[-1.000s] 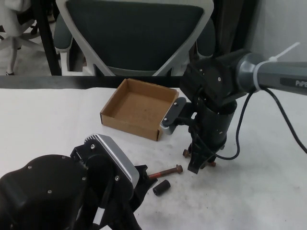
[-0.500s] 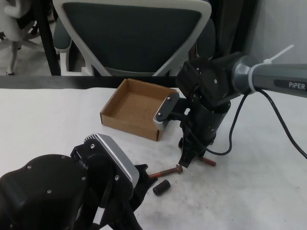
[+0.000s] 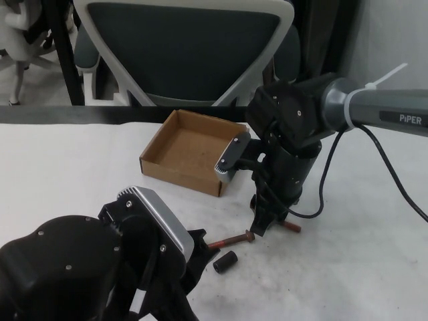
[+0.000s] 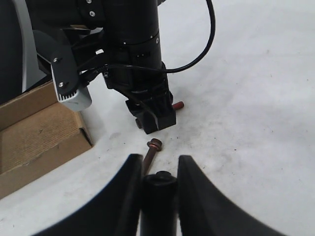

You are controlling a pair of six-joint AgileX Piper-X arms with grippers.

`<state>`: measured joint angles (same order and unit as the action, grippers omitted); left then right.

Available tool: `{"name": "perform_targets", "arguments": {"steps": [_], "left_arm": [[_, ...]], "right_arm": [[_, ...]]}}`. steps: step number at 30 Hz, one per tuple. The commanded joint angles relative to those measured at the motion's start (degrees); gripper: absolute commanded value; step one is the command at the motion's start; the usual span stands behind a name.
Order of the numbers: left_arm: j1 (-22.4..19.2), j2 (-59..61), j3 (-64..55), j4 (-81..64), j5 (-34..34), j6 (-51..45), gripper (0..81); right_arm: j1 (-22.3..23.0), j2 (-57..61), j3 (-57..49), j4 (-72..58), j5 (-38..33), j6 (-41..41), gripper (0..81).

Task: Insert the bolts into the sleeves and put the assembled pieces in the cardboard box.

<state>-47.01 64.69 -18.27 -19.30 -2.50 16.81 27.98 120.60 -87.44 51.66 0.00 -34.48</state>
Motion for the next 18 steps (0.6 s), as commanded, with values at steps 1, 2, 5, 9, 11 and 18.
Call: {"name": "perform_targets", "arguments": {"steps": [1,2,5,9,11,18], "left_arm": [[-0.3,-0.9,0.0,-1.1,0.5,0.4,0.8],[-0.3,-0.9,0.0,-1.1,0.5,0.4,0.8],[-0.3,-0.9,0.0,-1.1,0.5,0.4,0.8],[-0.3,-0.9,0.0,-1.1,0.5,0.4,0.8],[-0.3,-0.9,0.1,-1.1,0.5,0.4,0.8],[-0.3,-0.9,2.2,-4.3,0.5,0.4,0.8]], "right_arm": [[-0.3,2.6,0.5,0.5,0.0,-0.3,40.0],[-0.3,3.0,0.5,0.5,0.0,-0.3,36.8],[-0.3,3.6,0.5,0.5,0.8,-0.6,11.4],[-0.3,3.5,0.5,0.6,2.0,-1.2,0.1],[-0.3,3.5,0.5,0.6,4.0,-1.4,0.2],[-1.4,2.3,0.6,3.4,3.4,0.9,0.2]]}}
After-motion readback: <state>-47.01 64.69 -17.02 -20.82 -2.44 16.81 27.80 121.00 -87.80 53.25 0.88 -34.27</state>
